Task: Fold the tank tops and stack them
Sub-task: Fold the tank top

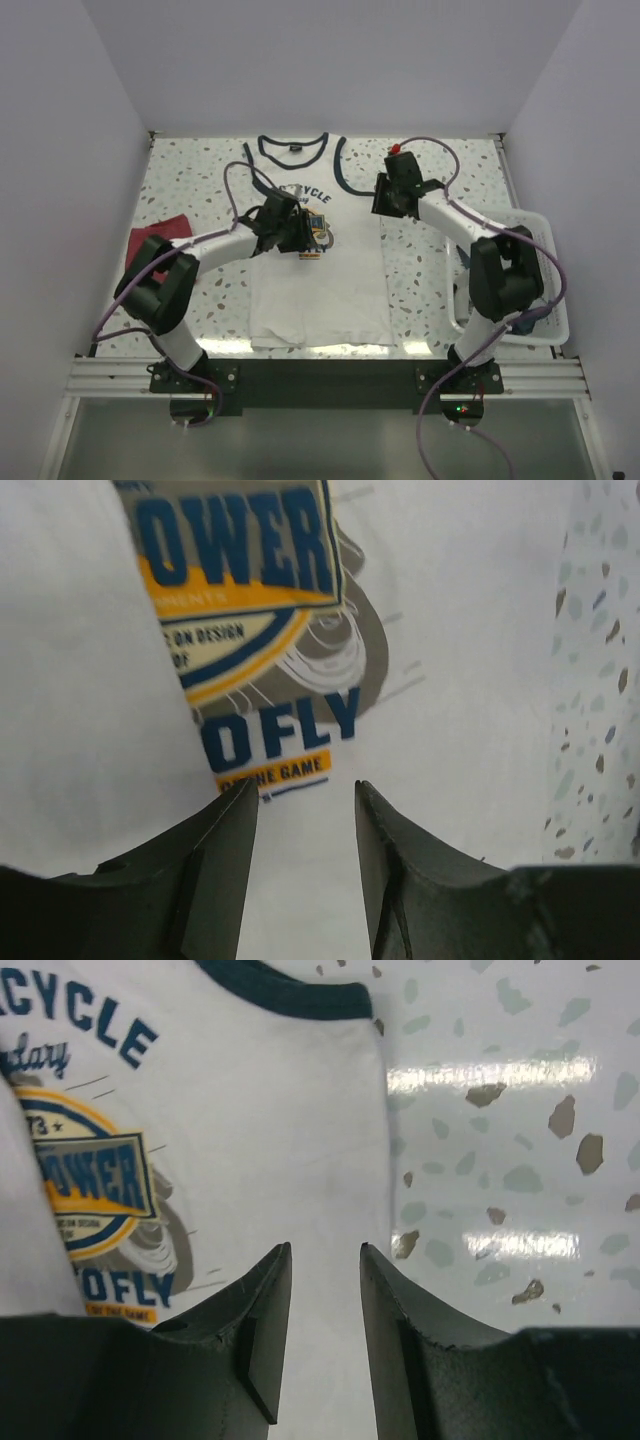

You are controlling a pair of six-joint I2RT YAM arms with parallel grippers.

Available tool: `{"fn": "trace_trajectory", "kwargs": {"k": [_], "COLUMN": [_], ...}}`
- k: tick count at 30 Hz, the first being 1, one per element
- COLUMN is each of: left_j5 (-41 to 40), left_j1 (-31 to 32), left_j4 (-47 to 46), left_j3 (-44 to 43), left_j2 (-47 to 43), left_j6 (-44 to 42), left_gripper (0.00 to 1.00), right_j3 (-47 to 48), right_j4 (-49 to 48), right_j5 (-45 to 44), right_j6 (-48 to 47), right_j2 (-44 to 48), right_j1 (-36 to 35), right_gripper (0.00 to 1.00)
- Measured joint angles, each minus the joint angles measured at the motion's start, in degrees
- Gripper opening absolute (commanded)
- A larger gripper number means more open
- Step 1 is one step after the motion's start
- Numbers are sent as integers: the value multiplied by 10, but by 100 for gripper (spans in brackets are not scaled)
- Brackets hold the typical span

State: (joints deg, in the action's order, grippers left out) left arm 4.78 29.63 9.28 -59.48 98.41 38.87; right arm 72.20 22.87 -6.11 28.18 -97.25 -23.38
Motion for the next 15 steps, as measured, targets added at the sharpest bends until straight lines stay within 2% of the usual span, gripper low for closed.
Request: {"fn": "trace_trajectory", "kwargs": {"k": [3,7,15], "left_j5": [2,-6,-23], "left_j1": [54,133,262], "left_j4": [-9,-21,-22], "left_j3": [36,38,0], "left_j2": [-27,-36,-8], "left_j6": [1,4,7], "left_gripper": [51,51,50], "right_j3": [40,91,164], "right_j4": [-10,-21,-32], "right_j5": [18,46,57], "right_j6": [-27,-58,-88], "right_j2": [-77,-163,-233], "right_j1": [37,55,62], "right_gripper": [40,41,41]}}
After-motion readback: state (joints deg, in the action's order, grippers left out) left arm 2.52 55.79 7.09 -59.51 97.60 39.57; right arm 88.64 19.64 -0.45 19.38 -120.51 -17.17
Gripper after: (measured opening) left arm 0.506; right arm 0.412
